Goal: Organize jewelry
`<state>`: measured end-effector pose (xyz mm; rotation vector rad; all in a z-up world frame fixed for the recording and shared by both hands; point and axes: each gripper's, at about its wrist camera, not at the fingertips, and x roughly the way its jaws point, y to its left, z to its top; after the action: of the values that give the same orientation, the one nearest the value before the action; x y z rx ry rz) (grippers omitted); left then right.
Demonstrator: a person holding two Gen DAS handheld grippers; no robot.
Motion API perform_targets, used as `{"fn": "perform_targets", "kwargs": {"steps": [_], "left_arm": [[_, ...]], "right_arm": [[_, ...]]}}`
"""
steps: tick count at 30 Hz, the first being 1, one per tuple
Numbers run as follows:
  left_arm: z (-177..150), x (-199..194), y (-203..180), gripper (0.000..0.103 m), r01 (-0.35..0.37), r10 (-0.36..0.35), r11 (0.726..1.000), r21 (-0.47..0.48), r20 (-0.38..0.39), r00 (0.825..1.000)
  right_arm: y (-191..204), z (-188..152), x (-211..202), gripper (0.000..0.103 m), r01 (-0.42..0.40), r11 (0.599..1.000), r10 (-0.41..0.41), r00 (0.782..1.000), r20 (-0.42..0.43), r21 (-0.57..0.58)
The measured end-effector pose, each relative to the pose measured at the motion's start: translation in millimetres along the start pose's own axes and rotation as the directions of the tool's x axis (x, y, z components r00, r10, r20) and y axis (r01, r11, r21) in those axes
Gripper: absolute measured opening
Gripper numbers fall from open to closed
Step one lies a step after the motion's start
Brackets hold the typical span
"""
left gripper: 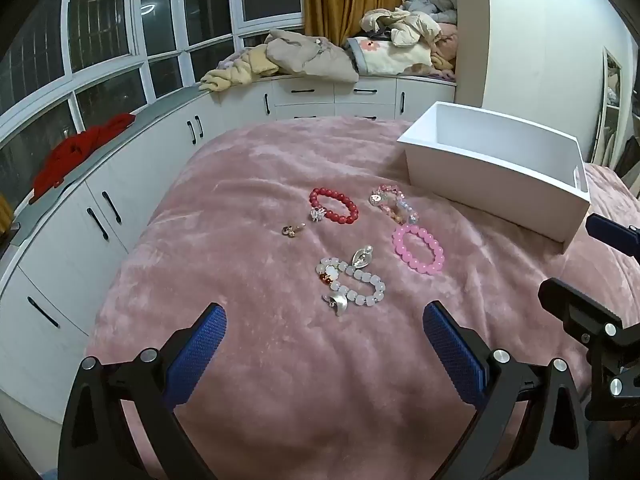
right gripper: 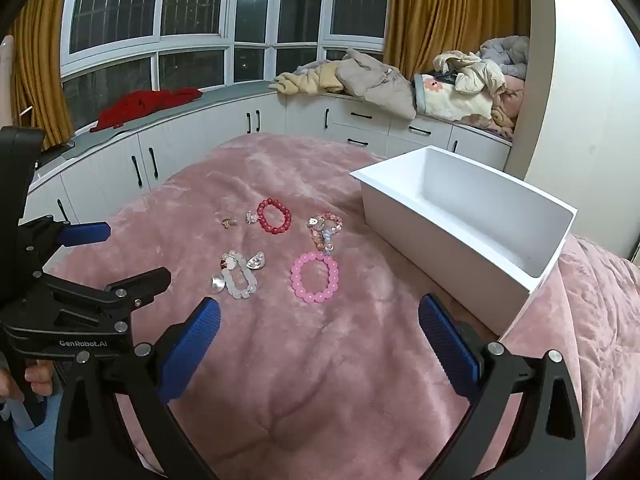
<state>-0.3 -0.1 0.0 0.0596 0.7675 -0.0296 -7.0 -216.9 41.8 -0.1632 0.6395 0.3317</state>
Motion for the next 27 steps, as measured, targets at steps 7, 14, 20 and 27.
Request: {"fn": "perform_targets", "kwargs": {"steps": [7,14,20,27], "left_arm": [[-0.4,-0.5,-3.8,0.1,-0.006,0.006,1.0,0.006,0.0,1.0],[-4.0,-2.0,-4.6,0.1,-0.005,0.005,1.0,0.013,0.007,1.0],[-1.4,-6.2,-4.6,0.1,0.004,-0.004,1.0,0.015,0.011,1.0],[0.8,-0.5,-5.5,0.1,0.003,-0.003,1.0,0.008,0.01,1.0]], "right_arm": [[-0.2,0.2,-0.2,0.098,-0.004,1.0,0.004,1.0,-0.008,0.005],[1.4,1.0,-1.4,0.098,-0.009,1.0,0.009,1.0,-0.002,0.01],[-0.7,1.6,-2.2,0.098,-0.007,1.0,0.007,1.0,-0.001,0.012],[-0.5,3.2,-3.1,0.098,-0.007,1.0,0.007,1.0,0.001,0.013]]}}
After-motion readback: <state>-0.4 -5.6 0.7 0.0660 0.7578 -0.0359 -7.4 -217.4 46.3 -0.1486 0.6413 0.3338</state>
